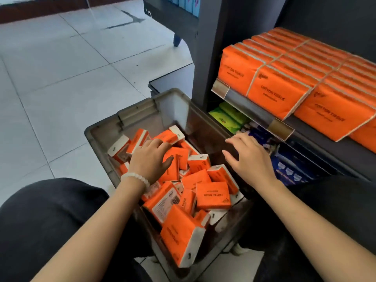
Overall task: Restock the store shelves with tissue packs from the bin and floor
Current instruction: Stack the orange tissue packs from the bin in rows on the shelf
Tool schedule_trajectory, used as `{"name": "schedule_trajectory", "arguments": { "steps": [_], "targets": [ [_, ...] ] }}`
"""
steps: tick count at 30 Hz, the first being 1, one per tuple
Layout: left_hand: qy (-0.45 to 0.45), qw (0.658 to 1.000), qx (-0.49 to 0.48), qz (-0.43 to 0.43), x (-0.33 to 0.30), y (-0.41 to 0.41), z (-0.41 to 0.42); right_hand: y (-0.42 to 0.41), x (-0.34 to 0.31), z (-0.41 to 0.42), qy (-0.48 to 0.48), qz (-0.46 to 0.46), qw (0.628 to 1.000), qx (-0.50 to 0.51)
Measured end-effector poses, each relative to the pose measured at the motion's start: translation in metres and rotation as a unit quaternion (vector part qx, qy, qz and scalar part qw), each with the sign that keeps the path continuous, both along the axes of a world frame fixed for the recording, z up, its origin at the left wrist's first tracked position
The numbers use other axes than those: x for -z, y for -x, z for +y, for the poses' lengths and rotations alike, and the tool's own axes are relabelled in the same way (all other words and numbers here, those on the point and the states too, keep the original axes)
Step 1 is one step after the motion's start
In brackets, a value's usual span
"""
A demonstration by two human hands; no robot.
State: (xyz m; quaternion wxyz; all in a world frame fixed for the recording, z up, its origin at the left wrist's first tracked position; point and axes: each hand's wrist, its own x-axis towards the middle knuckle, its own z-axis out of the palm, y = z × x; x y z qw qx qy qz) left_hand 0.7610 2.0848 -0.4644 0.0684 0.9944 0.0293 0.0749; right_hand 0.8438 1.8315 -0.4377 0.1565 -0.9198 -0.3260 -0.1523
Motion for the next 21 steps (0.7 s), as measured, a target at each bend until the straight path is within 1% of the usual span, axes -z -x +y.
{"name": "schedule_trajectory", "arguments": {
  "steps": [2,4,7,11,13,15,18,21],
  "targets": [
    [0.011,0.998,-0.034,0.043,0.021,0.0,0.007,-0.006,0.021,0.006,0.027,0.059,0.998,0.011],
    [0.007,0.996,-0.046,0.08,0.042,-0.006,0.011,-0.012,0.04,0.009,0.048,0.129,0.99,0.032],
    [0.016,0.992,-0.046,0.113,0.069,-0.023,0.013,-0.02,0.062,0.014,0.067,0.212,0.972,0.071],
    [0.033,0.984,-0.04,0.171,0.105,-0.059,0.014,-0.032,0.092,0.028,0.08,0.301,0.944,0.108],
    [0.048,0.982,-0.033,0.18,0.122,-0.077,0.016,-0.038,0.11,0.032,0.092,0.339,0.926,0.139],
    [0.059,0.98,-0.032,0.187,0.136,-0.088,0.021,-0.04,0.123,0.035,0.099,0.353,0.916,0.162],
    [0.064,0.965,-0.035,0.251,0.158,-0.098,0.028,-0.043,0.142,0.038,0.094,0.339,0.922,0.16],
    [0.064,0.95,-0.054,0.3,0.169,-0.104,0.031,-0.045,0.153,0.041,0.071,0.358,0.916,0.164]
  ]
}}
